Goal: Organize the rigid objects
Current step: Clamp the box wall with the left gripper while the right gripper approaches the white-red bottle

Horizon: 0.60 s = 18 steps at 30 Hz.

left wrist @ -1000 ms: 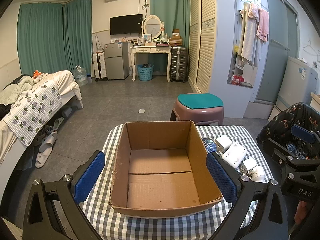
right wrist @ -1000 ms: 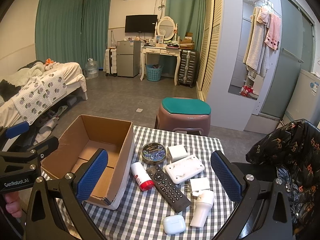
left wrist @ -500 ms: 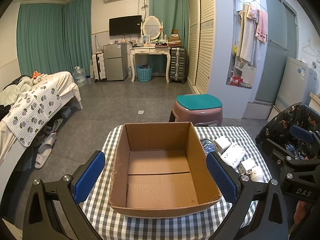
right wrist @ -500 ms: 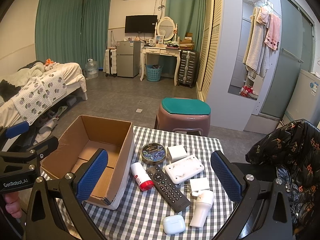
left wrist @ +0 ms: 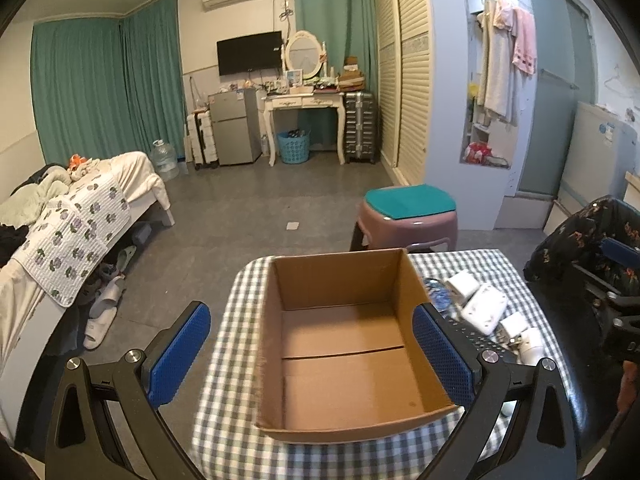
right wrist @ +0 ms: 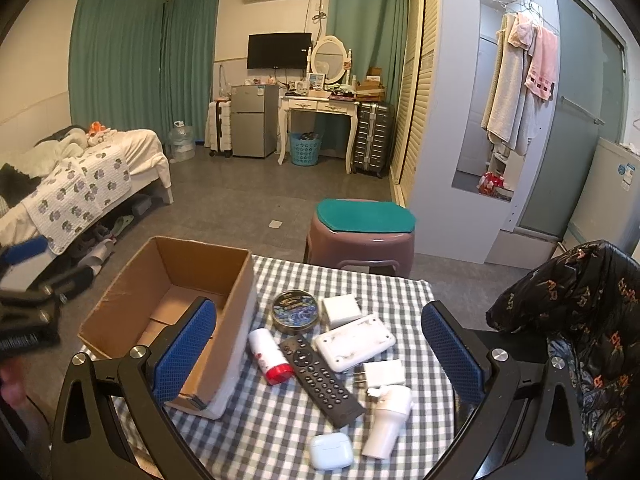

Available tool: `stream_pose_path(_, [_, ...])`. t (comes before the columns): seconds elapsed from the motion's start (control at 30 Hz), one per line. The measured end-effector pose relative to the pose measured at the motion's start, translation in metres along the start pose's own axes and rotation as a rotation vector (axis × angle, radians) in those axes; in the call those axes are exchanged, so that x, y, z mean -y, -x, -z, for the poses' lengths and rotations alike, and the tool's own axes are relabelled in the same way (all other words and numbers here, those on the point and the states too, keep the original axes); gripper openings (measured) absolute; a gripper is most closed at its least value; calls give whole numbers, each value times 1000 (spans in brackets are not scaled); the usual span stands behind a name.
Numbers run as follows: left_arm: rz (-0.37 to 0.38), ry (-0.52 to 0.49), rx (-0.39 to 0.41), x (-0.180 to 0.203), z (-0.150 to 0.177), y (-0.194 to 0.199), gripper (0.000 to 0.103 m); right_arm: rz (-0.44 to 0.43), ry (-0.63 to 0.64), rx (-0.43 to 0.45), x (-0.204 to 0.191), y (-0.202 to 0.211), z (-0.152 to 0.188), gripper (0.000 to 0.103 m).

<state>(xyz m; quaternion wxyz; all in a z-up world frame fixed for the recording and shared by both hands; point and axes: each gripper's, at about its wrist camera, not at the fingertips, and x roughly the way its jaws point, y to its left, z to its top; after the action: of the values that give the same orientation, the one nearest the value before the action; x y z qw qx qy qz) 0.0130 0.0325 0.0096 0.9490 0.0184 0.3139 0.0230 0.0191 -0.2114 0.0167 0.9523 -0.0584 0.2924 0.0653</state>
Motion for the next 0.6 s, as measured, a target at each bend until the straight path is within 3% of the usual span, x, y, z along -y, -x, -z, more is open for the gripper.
stream_pose_path(0.17, [-51, 27, -73, -26, -1, -23, 103, -16, 30, -39, 8, -17, 6, 103])
stream_pose_path(0.33, [-72, 77, -200, -49, 9, -63, 102, -20, 41, -115, 17, -53, 18, 103])
stream_pose_path(0.6, [-59, 84, -337, -59, 22, -107, 71, -42, 47, -225, 26, -108, 32, 103])
